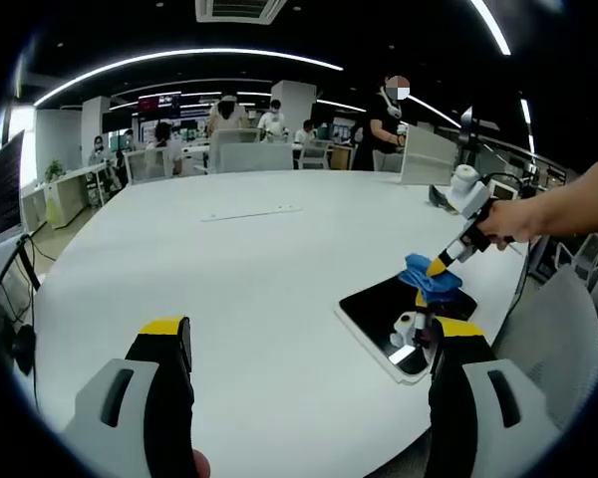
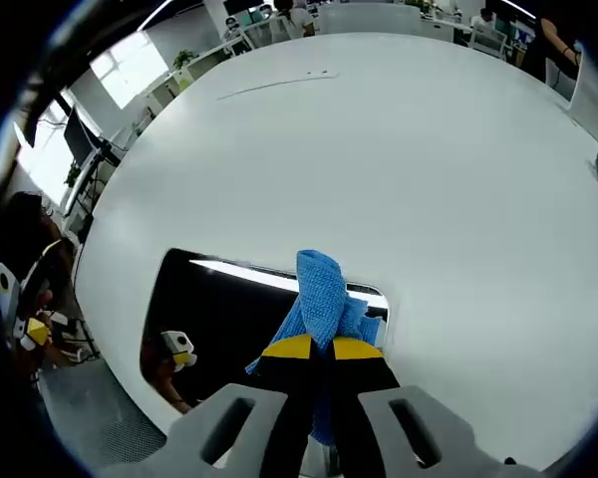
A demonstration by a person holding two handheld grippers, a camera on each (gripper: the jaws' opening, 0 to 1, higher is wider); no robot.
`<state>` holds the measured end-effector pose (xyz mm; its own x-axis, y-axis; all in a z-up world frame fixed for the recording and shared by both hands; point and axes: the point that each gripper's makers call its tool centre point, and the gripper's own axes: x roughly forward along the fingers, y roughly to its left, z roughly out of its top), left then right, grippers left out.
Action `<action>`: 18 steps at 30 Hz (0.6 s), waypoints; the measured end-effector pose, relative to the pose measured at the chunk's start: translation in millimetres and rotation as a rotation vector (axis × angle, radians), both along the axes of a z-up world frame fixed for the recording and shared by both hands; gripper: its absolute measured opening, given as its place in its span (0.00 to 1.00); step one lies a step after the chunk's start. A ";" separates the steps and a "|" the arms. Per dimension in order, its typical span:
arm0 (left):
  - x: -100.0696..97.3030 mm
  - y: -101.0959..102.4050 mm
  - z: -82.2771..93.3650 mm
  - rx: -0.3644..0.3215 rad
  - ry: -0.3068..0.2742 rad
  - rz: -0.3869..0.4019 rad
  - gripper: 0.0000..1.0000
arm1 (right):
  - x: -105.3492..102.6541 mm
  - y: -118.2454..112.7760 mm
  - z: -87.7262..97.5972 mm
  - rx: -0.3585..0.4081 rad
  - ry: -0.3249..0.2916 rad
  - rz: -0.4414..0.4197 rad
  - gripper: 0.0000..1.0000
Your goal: Wipe the mirror surface with the cleaning cloth until all visible marks leave the cleaned area.
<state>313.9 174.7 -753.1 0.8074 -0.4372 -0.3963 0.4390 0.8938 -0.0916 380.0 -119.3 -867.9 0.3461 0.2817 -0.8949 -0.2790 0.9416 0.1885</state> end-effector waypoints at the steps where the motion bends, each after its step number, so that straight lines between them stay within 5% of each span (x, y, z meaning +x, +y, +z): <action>1: 1.3 -0.8 1.0 -0.002 -0.002 0.000 0.99 | 1.6 0.0 0.0 -0.001 0.000 0.002 0.00; 18: 6.3 2.0 -2.3 -0.001 -0.013 -0.012 0.99 | 18.9 1.0 -0.3 -0.023 -0.001 0.008 0.00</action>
<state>320.3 176.8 -755.5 0.8073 -0.4470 -0.3852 0.4507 0.8885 -0.0862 398.9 -118.2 -868.2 0.3453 0.2639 -0.9006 -0.2867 0.9434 0.1666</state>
